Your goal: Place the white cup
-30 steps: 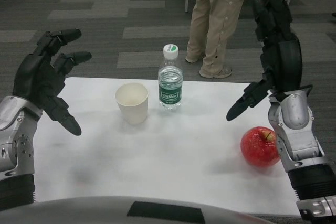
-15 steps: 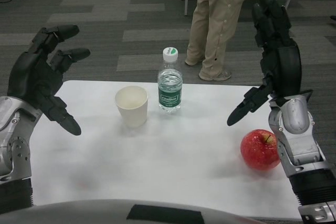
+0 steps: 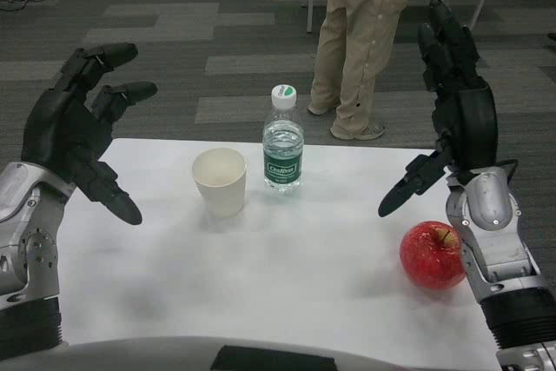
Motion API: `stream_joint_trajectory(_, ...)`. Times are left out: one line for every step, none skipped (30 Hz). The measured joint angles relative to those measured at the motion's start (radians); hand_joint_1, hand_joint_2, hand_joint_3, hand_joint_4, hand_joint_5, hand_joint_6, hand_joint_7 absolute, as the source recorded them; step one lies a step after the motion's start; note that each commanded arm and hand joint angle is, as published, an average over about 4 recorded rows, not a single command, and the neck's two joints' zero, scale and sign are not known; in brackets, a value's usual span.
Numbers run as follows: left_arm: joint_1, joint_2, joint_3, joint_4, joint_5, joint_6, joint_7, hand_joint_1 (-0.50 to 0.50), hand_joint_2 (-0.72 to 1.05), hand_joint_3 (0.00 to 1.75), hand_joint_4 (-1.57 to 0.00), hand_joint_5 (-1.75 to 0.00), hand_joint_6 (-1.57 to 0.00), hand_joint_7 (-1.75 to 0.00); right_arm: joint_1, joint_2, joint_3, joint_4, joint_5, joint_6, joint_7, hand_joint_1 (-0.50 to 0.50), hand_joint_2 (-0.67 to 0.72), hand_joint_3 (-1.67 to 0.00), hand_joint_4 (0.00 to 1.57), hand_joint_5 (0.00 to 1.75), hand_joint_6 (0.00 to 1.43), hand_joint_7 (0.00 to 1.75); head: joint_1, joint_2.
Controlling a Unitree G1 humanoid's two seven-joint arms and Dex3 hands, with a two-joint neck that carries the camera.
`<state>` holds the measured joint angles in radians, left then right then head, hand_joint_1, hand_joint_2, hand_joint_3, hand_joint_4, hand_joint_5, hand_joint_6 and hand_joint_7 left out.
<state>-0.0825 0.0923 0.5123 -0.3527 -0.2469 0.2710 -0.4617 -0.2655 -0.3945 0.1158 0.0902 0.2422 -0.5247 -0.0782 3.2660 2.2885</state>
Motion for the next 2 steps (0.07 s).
stream_joint_trajectory(-0.003,-0.001,0.000,0.000,0.000,0.000,0.000,-0.50,-0.55,0.09,0.00,-1.13,0.00,-0.93,-0.001,0.000,0.000,0.004,0.000,0.000,0.000,-0.12,0.72,0.00,0.00,0.00,0.00,0.07,0.004,0.003)
stream_joint_trajectory(-0.005,-0.001,0.000,0.000,0.000,0.000,0.000,-0.50,-0.55,0.09,0.00,-1.13,0.00,-0.91,-0.002,0.000,0.000,0.006,0.000,0.000,0.000,-0.12,0.72,0.00,0.00,0.00,0.00,0.07,0.006,0.004)
